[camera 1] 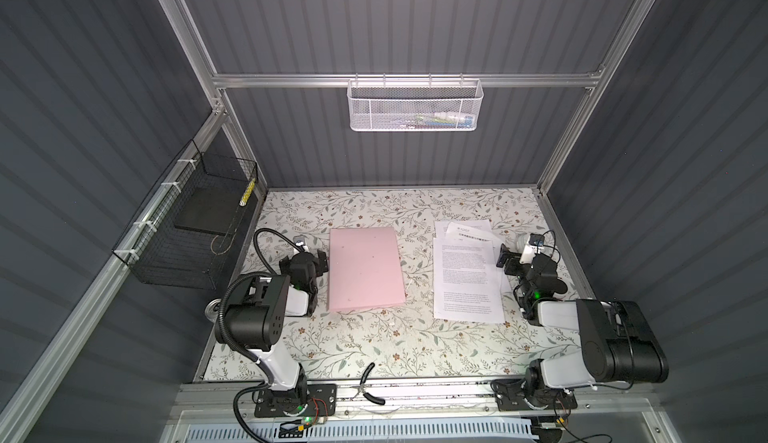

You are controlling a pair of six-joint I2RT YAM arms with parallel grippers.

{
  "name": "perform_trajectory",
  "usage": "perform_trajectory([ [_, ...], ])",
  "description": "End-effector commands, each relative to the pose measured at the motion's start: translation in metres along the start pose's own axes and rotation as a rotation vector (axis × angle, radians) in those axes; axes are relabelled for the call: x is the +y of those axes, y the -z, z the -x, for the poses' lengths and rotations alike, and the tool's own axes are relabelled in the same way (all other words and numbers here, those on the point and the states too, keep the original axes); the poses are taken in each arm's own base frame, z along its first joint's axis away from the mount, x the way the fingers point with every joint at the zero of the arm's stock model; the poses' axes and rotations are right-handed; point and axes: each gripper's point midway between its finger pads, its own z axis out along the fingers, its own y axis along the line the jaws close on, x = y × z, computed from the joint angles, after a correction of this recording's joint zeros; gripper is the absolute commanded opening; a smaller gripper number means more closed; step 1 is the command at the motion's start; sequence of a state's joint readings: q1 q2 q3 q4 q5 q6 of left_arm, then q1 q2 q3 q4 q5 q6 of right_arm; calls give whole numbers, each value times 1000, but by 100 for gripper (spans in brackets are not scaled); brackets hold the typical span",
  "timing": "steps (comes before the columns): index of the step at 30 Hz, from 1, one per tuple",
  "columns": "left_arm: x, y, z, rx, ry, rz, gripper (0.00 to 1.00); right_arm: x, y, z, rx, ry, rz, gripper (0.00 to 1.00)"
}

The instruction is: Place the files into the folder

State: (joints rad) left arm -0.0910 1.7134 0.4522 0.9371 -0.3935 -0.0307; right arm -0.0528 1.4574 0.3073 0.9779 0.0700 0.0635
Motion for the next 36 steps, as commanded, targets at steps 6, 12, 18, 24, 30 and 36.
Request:
perform_trajectory([
  [6, -4, 5, 16, -10, -30, 25, 100, -2, -2, 18, -13, 1, -36, 99],
  [12, -2, 11, 49, 43, -50, 100, 100, 3, 2, 71, 85, -92, -87, 99],
  [18, -23, 40, 65, 224, 177, 3, 100, 55, 25, 82, 183, -248, 86, 99],
  [24, -71, 114, 58, 321, 355, -283, 99, 125, 60, 70, 365, -324, 315, 99],
  [30, -80, 172, 36, 428, 615, -423, 99, 181, 94, 54, 536, -432, 542, 98],
  [36, -81, 207, 9, 475, 846, -482, 96, 230, 113, 28, 687, -466, 719, 95],
])
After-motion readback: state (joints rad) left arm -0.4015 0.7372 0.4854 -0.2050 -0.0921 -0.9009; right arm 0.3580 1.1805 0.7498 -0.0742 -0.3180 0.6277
